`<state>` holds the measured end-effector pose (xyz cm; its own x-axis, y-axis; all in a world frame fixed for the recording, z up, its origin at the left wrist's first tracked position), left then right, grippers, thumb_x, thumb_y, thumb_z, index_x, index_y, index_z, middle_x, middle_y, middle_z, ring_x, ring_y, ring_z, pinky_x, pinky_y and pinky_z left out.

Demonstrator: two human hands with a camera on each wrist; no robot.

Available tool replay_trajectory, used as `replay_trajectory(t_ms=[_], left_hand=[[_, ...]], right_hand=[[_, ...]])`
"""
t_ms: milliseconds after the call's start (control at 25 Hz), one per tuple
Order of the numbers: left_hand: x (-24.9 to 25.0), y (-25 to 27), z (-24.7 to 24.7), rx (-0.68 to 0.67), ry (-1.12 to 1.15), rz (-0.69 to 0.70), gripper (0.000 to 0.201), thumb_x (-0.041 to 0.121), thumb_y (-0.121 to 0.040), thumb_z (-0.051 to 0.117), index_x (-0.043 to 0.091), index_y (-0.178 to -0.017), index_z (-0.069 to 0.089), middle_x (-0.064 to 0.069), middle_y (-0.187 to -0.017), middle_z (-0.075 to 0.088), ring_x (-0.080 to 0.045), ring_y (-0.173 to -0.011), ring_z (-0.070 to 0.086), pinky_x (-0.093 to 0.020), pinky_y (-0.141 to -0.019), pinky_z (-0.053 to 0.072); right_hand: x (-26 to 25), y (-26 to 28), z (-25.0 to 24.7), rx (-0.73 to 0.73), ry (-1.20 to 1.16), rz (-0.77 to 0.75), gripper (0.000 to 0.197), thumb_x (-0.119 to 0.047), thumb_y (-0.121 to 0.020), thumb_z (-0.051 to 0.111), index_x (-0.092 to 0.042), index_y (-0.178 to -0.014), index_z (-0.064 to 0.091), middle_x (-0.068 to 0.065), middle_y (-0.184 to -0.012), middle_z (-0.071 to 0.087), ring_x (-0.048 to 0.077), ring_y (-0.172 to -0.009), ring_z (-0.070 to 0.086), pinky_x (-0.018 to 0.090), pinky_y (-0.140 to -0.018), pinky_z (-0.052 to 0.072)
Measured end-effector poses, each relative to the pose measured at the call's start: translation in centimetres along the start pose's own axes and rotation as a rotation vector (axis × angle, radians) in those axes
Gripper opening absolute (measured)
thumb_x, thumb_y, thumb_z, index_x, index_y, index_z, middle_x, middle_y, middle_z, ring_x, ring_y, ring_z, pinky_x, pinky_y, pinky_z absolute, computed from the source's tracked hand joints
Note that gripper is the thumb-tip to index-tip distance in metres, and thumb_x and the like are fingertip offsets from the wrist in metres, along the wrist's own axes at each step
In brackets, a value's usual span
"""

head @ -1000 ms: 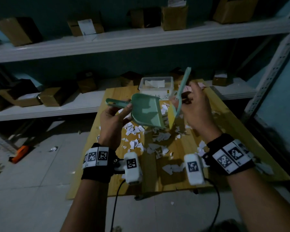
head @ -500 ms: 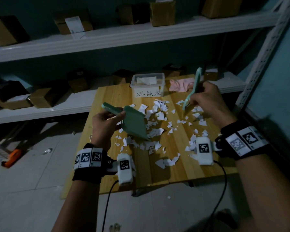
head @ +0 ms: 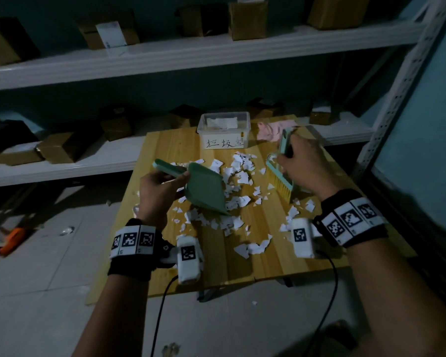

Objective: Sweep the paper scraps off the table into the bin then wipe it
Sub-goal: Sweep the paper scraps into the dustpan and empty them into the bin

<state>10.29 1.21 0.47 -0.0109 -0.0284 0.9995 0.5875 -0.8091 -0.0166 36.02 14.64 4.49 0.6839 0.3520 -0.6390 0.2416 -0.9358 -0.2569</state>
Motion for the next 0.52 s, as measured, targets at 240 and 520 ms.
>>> replay_trajectory(t_ms=[240,520], left_hand=[[-0.4,0.0,1.0,-0.030,0.010,-0.026,0.022,0.006,-0.090,0.066,-0.003,-0.110,0.065,-0.016,-0.107,0.070,-0.025,-0.094,0.071,-0.027,-0.067,0.061],[-1.0,0.0,2.3,-0.042,0.001,-0.042,0.028,0.008,-0.089,0.068,-0.009,-0.111,0.064,-0.019,-0.106,0.071,-0.030,-0.095,0.072,-0.036,-0.075,0.062]], right_hand=[[-1.9,0.9,2.7,0.006,-0.028,-0.120,0.010,-0.021,-0.091,0.065,-0.012,-0.091,0.061,0.006,-0.088,0.069,0.017,-0.076,0.070,0.036,-0.065,0.062],[-3.4,1.4,4.7,-0.013,-0.147,-0.131,0.011,-0.021,-0.093,0.064,-0.011,-0.097,0.062,0.003,-0.090,0.069,0.013,-0.075,0.070,0.033,-0.064,0.062]])
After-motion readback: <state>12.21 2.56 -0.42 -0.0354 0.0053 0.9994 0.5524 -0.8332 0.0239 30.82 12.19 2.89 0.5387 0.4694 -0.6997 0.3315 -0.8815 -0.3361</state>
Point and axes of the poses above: each hand's wrist, its own y-axis away from the middle knuckle, its own z-axis out of the palm, x = y × z, the point moved 5 cm from there along -y, towards the middle knuckle
